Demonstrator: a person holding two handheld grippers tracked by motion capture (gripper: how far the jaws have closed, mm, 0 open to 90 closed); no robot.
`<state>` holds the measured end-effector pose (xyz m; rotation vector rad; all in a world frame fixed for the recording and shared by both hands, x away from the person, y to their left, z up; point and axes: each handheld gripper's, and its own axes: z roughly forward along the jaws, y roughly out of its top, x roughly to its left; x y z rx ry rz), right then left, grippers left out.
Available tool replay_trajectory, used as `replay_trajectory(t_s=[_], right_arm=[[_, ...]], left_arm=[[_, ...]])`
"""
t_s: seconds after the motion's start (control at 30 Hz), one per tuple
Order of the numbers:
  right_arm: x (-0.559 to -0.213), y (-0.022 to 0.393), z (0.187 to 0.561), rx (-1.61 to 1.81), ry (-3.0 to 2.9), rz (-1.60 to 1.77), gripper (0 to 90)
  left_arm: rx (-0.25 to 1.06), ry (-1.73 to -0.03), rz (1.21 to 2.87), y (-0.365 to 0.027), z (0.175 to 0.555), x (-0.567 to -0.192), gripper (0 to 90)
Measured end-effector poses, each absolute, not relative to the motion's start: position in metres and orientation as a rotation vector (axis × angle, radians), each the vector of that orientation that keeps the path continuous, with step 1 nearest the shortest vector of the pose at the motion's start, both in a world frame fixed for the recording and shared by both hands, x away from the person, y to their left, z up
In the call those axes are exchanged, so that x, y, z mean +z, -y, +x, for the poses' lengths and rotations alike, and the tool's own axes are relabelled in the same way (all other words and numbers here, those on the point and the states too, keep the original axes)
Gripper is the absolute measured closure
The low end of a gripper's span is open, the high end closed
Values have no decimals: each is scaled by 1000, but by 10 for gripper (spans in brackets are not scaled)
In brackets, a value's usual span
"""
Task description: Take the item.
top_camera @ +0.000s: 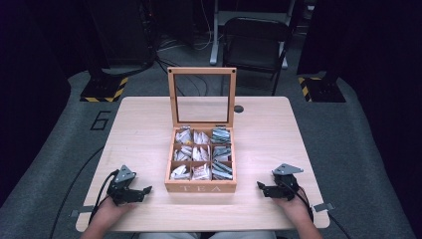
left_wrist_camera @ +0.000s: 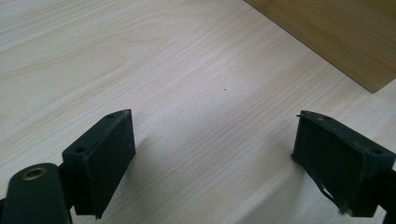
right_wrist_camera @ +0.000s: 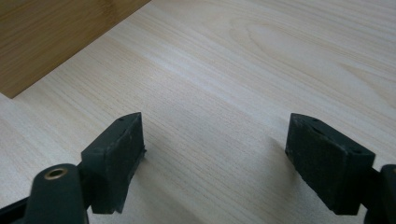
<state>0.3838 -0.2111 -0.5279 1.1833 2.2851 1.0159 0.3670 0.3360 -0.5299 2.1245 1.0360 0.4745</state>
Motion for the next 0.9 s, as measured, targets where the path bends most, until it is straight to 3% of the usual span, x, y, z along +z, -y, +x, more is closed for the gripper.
replay_trajectory(t_s=[0.9], right_arm=[[-528, 211, 384, 1012, -2285, 1203, 147]], left_arm=[[475, -1036, 2125, -336, 367, -530, 126]])
